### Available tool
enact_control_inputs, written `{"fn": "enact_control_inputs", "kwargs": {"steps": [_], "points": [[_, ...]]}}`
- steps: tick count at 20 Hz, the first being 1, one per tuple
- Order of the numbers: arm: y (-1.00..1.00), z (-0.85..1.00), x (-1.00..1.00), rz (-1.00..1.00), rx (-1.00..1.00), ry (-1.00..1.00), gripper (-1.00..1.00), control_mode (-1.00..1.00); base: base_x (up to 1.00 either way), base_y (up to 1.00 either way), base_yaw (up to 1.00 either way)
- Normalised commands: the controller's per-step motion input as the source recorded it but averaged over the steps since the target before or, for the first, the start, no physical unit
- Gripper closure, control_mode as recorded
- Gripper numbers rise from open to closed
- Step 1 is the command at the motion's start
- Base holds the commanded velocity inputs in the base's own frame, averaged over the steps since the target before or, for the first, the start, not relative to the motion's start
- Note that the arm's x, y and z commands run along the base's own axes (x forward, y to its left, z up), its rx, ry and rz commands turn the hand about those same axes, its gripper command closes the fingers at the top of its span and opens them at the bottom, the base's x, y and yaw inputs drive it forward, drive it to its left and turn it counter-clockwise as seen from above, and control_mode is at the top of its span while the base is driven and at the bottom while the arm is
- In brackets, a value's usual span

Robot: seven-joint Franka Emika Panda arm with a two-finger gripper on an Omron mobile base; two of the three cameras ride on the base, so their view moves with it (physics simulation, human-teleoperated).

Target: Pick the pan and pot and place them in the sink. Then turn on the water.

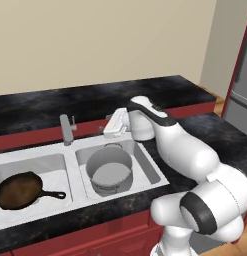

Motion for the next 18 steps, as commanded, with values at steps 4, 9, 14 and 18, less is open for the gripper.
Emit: {"fn": "enact_control_inputs", "kwargs": {"steps": [4, 9, 14, 18], "points": [[0.2, 0.0, 0.0, 0.0, 0.0, 0.02, -1.0, -1.0, 0.0, 0.0, 0.0], [0.12, -0.03, 0.04, -0.05, 0.0, 0.02, -1.0, -1.0, 0.0, 0.0, 0.0], [0.0, -0.1, 0.01, -0.14, 0.0, 0.0, -1.0, -1.0, 0.0, 0.0, 0.0], [0.0, -0.08, 0.0, -0.12, 0.0, -0.01, -1.0, -1.0, 0.0, 0.0, 0.0]]}}
